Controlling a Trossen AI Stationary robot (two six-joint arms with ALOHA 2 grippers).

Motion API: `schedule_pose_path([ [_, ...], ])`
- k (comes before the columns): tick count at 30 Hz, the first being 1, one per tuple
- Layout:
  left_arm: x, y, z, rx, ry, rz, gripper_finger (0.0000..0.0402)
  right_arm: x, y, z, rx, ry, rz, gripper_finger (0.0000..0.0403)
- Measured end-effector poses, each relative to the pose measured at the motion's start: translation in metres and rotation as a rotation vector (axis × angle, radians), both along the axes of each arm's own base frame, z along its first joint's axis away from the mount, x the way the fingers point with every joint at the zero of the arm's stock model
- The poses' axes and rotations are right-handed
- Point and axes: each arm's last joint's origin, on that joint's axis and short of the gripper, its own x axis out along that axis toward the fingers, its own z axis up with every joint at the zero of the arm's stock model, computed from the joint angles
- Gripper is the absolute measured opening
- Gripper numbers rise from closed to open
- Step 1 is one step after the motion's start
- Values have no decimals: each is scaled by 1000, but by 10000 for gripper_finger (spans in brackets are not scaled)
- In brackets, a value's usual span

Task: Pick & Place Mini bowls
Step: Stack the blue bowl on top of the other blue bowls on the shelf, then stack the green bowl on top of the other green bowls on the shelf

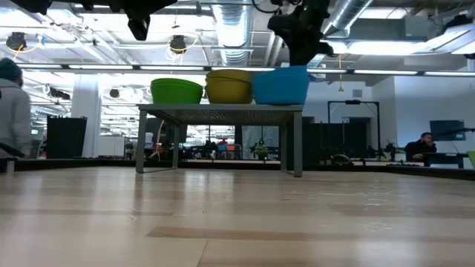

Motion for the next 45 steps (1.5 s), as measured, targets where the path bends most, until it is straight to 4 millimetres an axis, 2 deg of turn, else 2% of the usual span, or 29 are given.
schedule_pose_path([
  [6, 0, 0, 0, -7, -1, 1, 90, 4, -8, -13, 19, 66, 3, 18],
  [12, 0, 0, 0, -7, 0, 1, 90, 4, -10, -12, 0, 55, 33, 51],
  [18, 0, 0, 0, -7, 0, 1, 90, 2, -10, -4, -12, 38, 46, 67],
  [23, 0, 0, 0, -7, 0, 1, 90, 2, -4, 19, -28, -20, 48, 68],
  [29, 0, 0, 0, -7, 0, 1, 90, 4, 22, 43, -38, -53, 120, 68],
  [35, 0, 0, 0, -7, 0, 1, 90, 0, 59, 50, -23, -24, 204, 68],
  [43, 0, 0, -1, -41, 8, 6, 90, -21, 97, 60, -37, -26, 229, 68],
  [45, 0, 0, -1, -49, 12, 7, 90, -28, 106, 58, -24, -19, 230, 68],
])
